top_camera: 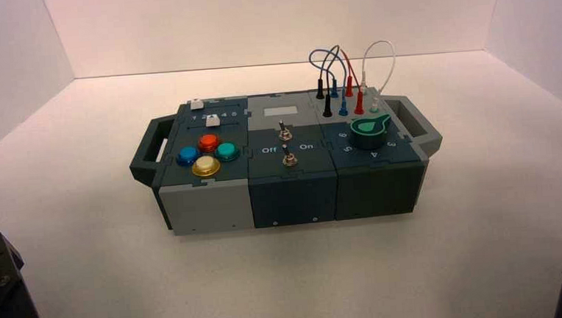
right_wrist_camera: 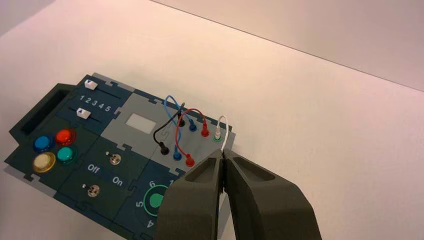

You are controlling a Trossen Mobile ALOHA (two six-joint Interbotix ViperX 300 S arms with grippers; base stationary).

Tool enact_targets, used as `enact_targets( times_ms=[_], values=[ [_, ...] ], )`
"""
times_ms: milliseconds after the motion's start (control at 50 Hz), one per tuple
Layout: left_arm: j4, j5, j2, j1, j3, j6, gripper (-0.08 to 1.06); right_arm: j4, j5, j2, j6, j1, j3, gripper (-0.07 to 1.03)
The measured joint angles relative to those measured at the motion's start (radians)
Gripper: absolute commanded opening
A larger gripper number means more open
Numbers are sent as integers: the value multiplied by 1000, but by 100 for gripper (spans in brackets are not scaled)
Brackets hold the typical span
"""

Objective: Push the blue button with the right gripper.

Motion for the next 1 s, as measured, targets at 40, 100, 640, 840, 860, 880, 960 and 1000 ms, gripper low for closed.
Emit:
enact_targets(
  times_ms=[40,100,640,840,860,880,960,1000],
  values=[
    [0,0,-2,0,0,0,-3,0,2,0,0,0,0,-2],
    [0,0,0,0,2,-2,-3,0,6,0,0,0,0,-2],
    [-38,359,6,-20,-58,-17,-3,0,51,-9,0,103,0,-2],
    [-97,675,-3,-74,-92,-35,-3,15,71,20,8,147,-3,-2],
    [-103,701,-3,-75,-92,-37,-3,20,72,25,8,150,-5,-2],
    [-103,706,-5,-75,-92,-37,-3,25,75,29,9,153,-6,-2],
    [-121,819,-5,-77,-94,-37,-3,58,92,80,9,181,-32,-2],
    [-123,836,-5,-77,-94,-37,-3,67,97,110,9,199,-49,-2]
  ],
)
